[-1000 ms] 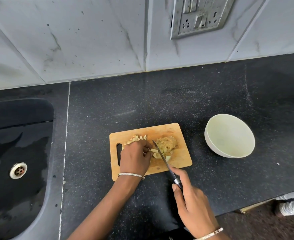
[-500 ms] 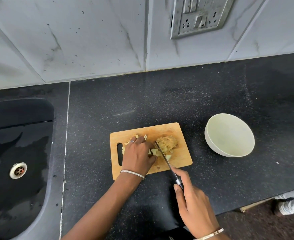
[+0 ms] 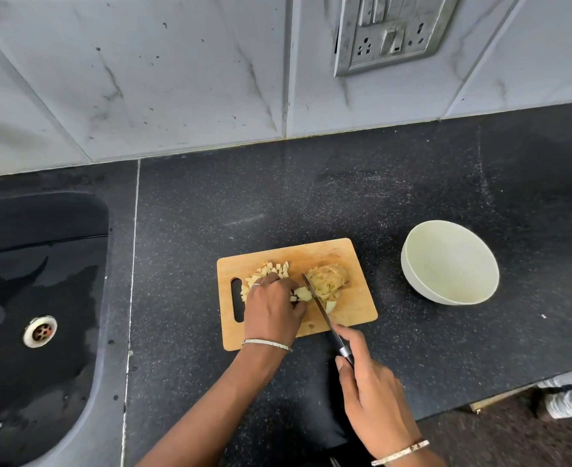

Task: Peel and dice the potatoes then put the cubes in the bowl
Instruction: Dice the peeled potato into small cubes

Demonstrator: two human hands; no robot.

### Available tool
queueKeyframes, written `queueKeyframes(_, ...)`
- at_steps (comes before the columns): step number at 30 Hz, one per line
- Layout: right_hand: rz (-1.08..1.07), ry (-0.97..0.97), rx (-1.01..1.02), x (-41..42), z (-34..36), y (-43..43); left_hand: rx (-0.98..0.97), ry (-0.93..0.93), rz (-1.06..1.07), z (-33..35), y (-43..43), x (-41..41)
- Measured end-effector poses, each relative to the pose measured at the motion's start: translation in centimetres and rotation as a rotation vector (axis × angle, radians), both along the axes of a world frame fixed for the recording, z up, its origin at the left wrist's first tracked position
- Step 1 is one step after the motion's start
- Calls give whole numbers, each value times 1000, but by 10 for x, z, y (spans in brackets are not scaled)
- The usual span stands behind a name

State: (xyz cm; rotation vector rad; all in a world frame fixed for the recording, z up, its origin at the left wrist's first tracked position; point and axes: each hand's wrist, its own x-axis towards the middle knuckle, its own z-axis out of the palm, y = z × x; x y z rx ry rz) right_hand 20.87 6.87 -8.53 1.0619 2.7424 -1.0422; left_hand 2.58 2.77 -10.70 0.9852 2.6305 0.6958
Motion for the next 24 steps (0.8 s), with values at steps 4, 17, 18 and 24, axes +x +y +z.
queueKeyframes(4,22,15,-6,-2,1,1,-3,3,-11,1,1,-3)
queueKeyframes(17,5,4,49,-8,-4,4,26,-84,30,7,1,-6)
queueKeyframes(18,2,3,39,-8,-4,4,21,-90,20,7,0,-7)
queueKeyframes(24,-1,6,31,-8,-4,5,33,-121,-9,9,2,-12)
